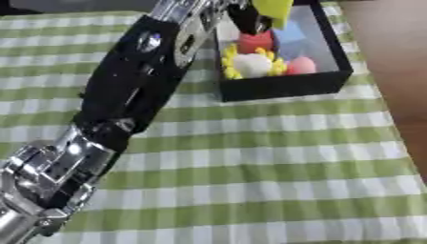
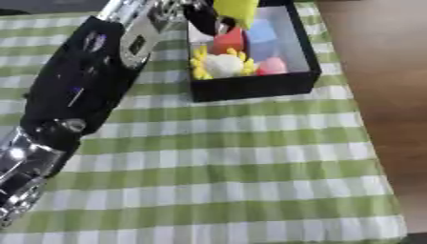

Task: Pick up objects on the table and place them in the box.

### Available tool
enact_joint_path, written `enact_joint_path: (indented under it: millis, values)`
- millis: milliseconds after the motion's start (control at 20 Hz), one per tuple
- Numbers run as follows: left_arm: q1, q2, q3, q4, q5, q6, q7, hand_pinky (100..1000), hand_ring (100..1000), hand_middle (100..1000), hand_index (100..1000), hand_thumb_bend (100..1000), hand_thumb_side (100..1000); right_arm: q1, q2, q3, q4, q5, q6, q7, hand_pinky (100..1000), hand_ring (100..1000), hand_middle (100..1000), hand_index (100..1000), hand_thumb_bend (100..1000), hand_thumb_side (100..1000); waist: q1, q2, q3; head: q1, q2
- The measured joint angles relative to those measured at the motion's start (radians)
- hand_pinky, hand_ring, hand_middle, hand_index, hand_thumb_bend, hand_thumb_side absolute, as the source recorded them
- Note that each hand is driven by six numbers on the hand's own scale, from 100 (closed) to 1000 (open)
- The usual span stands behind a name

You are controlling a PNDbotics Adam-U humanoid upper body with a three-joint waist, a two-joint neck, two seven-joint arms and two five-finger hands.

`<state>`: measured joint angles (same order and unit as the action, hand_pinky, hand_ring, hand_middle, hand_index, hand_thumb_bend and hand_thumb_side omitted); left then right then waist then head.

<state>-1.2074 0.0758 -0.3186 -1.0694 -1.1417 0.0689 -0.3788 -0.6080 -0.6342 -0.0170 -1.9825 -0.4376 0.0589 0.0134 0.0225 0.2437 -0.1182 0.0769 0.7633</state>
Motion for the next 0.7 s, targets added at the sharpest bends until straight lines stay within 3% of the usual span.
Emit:
enact_joint_path:
  millis: [600,700]
  values:
    - [0.023,-0.03,0.0,0.071,-0.05,-0.006,-0.012,732,662,604,651,359,100,0.001,0.007,0.0,0.0,-0.003,0.003,-0.003,922,731,598,777,100,267,0.0,0.003,-0.001,-0.004,0.0]
    - [0.025,-0.032,-0.002,0.071,-0.05,-0.01,-0.021,773,723,670,720,412,100,0.001,0.008,0.0,0.0,-0.003,0.004,-0.003,921,731,598,777,100,267,0.0,0.003,0.001,-0.006,0.0]
